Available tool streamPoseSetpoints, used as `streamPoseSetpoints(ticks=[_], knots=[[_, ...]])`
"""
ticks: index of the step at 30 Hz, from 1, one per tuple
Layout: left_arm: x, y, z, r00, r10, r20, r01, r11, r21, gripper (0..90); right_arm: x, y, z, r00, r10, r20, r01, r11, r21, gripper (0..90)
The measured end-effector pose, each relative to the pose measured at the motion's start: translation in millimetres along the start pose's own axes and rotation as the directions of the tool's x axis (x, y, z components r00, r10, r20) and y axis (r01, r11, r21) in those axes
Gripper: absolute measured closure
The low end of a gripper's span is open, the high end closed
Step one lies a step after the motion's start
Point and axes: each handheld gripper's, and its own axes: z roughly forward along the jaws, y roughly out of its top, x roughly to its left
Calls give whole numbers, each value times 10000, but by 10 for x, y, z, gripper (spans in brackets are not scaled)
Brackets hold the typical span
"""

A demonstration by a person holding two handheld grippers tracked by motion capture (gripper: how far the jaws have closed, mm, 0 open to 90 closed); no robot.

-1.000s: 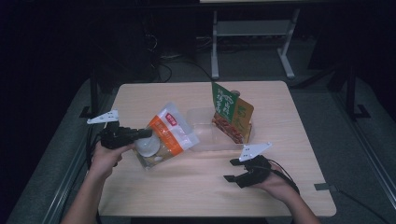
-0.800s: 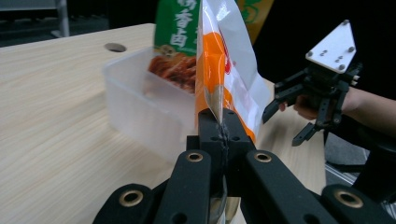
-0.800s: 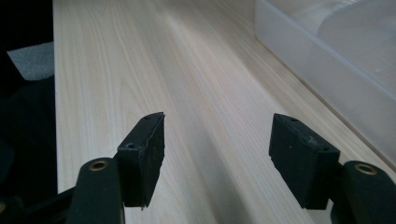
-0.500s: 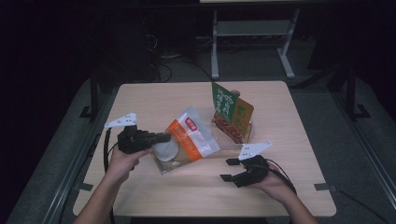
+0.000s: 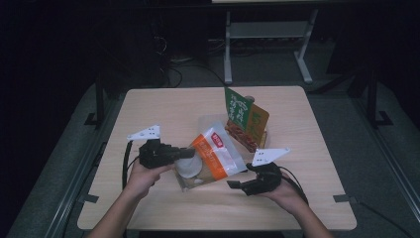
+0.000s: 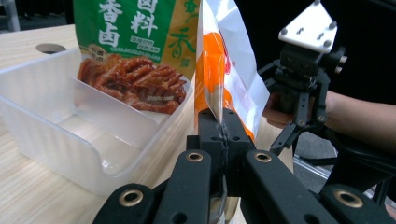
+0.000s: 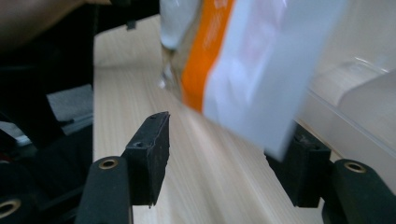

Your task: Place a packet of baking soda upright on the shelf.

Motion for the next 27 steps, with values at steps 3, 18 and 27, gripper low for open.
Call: streamPoseSetpoints(ticks=[3,18,27], knots=[[-8,-11,34,10000,-33,93,33,10000,2,899,7,26,4,10000,27,-87,-28,9998,-184,444],[17,-74,103,9996,-231,153,231,9997,-20,898,-1,106,-2,9969,415,-675,-461,9965,-691,894],[69,-171,162,9995,-309,-39,311,9984,471,895,58,221,-42,9951,-270,-949,198,9969,-768,900]])
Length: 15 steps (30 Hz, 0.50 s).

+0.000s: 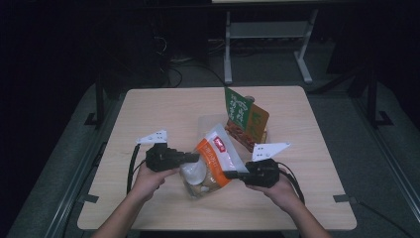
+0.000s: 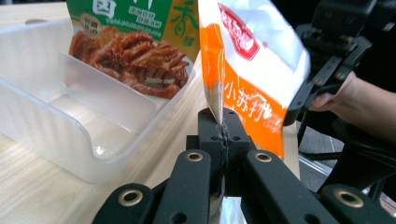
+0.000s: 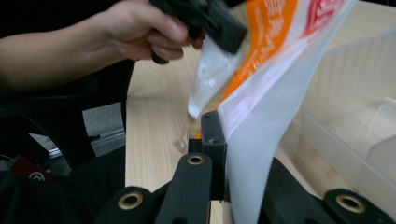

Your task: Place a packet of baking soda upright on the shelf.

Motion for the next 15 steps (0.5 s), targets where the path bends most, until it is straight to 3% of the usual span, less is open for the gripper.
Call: streamPoseSetpoints(ticks=[9,11,15], knots=[[-59,-78,134,9993,359,65,-363,9968,715,893,41,184,-58,9931,-836,824,813,9962,308,900],[-54,-88,150,9991,401,141,-412,9952,891,890,48,201,-66,9913,-964,901,932,9949,397,900],[-36,-93,161,9984,551,-85,-540,9938,975,870,104,249,-53,9845,-1450,989,1389,9881,656,900]])
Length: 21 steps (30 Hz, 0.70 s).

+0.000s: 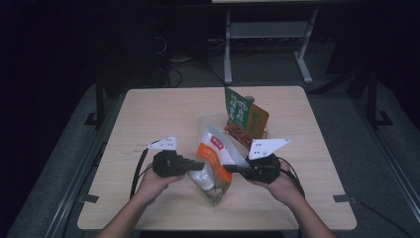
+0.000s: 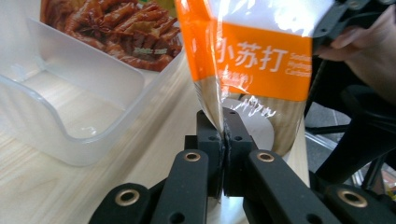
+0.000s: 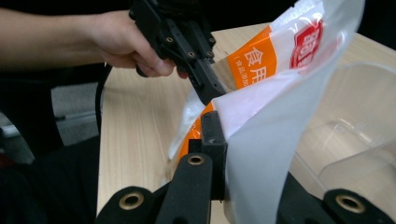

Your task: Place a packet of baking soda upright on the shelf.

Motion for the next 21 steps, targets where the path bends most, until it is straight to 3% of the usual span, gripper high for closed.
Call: streamPoseSetpoints(ticks=[5,10,15,21], knots=[[25,1,-15,9984,256,-501,-249,9996,140,760,37,82,27,9978,-662,29,661,9975,266,900],[40,3,-53,9965,338,-766,-318,9991,270,553,77,122,84,9921,-1251,104,1241,9897,719,900],[43,3,-90,9960,309,-843,-285,9992,288,460,104,126,84,9868,-1604,223,1571,9817,1078,900],[3,-59,-120,9954,396,-877,-344,9976,599,397,101,164,-17,9844,-1744,250,1715,9810,908,900]])
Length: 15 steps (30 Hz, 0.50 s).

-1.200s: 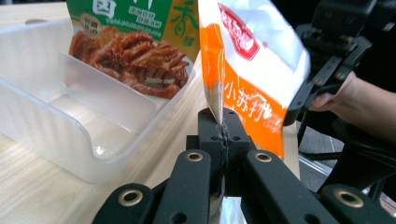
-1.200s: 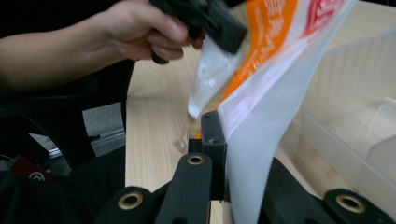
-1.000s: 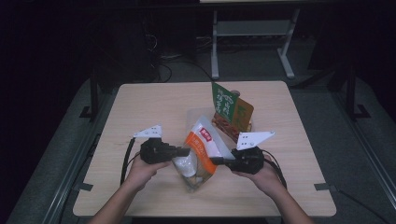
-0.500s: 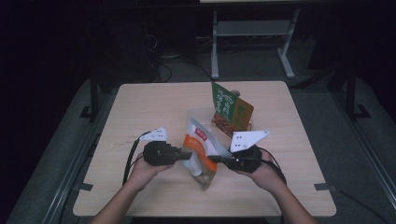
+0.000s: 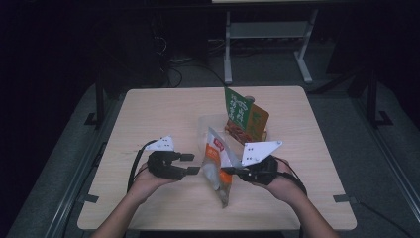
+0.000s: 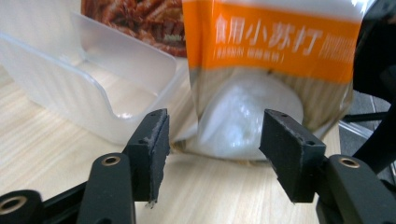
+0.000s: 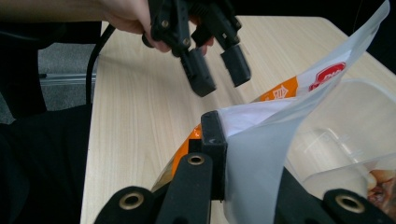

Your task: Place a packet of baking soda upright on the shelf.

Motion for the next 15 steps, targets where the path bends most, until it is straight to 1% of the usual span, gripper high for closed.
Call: streamPoseSetpoints(ticks=[3,4,5,6,7,9,11,15], knots=[[-20,-60,-15,10000,-68,-21,68,9999,129,370,-7,36,-44,9999,-85,86,86,9999,-68,900],[-27,-83,-17,9999,-103,-29,104,9998,151,361,-17,49,-56,9997,-210,159,210,9998,-51,900],[-32,-104,-25,10000,-64,-28,64,9997,231,350,-14,64,-72,9997,-136,190,137,9999,-32,900],[-37,-126,-30,10000,-72,-14,73,9996,287,343,-27,76,-85,9994,-256,222,258,9996,-72,900],[-40,-148,-30,9999,-100,-2,101,9994,323,337,-35,88,-100,9993,-277,238,279,9996,-64,900],[-33,-187,-27,10000,-27,-47,29,9989,477,328,-51,118,-131,9994,-262,234,265,9996,-110,900],[-13,-203,-17,10000,-36,-56,39,9982,592,327,-69,149,-157,9990,-350,264,353,9993,-101,900],[1,-216,7,9998,-144,-110,150,9981,605,327,-91,230,-206,9980,-573,265,573,9984,2,900]])
